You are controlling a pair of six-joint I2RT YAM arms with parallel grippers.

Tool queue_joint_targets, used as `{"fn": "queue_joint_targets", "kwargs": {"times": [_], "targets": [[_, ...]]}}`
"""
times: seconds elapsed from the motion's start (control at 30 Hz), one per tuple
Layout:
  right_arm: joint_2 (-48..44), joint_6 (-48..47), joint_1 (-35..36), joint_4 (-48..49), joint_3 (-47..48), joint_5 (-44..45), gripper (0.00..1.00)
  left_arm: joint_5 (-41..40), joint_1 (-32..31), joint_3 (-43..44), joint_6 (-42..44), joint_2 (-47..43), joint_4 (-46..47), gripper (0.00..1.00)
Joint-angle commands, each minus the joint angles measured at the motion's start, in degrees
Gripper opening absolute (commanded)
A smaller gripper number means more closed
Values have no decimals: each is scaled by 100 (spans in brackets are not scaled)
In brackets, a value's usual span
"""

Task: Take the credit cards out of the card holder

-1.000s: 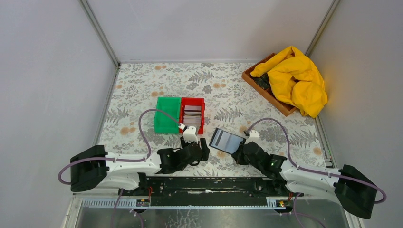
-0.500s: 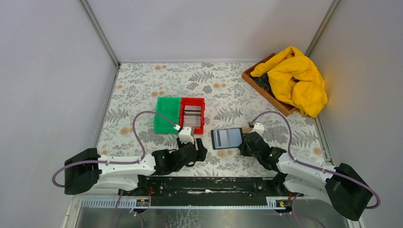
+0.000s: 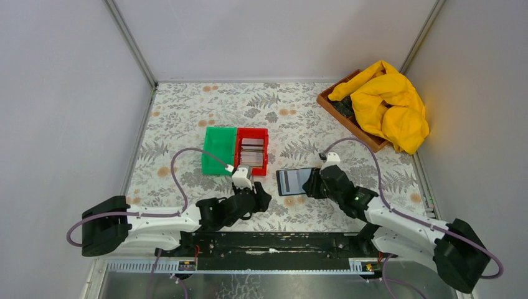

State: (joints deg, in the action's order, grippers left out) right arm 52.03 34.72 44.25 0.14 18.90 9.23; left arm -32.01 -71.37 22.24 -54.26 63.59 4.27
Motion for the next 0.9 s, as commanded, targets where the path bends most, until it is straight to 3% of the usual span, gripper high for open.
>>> {"fn": "queue_joint_targets", "kwargs": {"times": [0.0, 0.03, 0.1, 0.13, 0.4, 0.57, 0.7, 0.87], "targets": [[639, -356, -14, 418, 605, -227, 38, 90, -40, -307, 151, -184, 1057, 56], [820, -352, -13, 489, 679, -219, 38, 102, -43, -341, 152, -223, 1102, 47], [1167, -350, -17, 678, 797, -229, 38, 144, -41, -404, 213, -307, 1193, 11], [1321, -345, -24, 771, 842, -254, 38, 169, -36, -436, 239, -336, 1274, 1], [1622, -115, -401, 1568, 579, -736, 35, 819, -34, -128, 818, 278, 2620, 0], [1241, -71, -667, 1595, 295, -751, 2, 1739, 365, 58, 716, 1208, 3709, 0], [938, -151, -698, 1542, 164, -745, 0, 2219, 820, -315, 231, 1862, 5221, 0], [820, -298, -715, 1568, 93, -803, 0, 2130, 833, -212, -6, 2619, 5695, 0]]}}
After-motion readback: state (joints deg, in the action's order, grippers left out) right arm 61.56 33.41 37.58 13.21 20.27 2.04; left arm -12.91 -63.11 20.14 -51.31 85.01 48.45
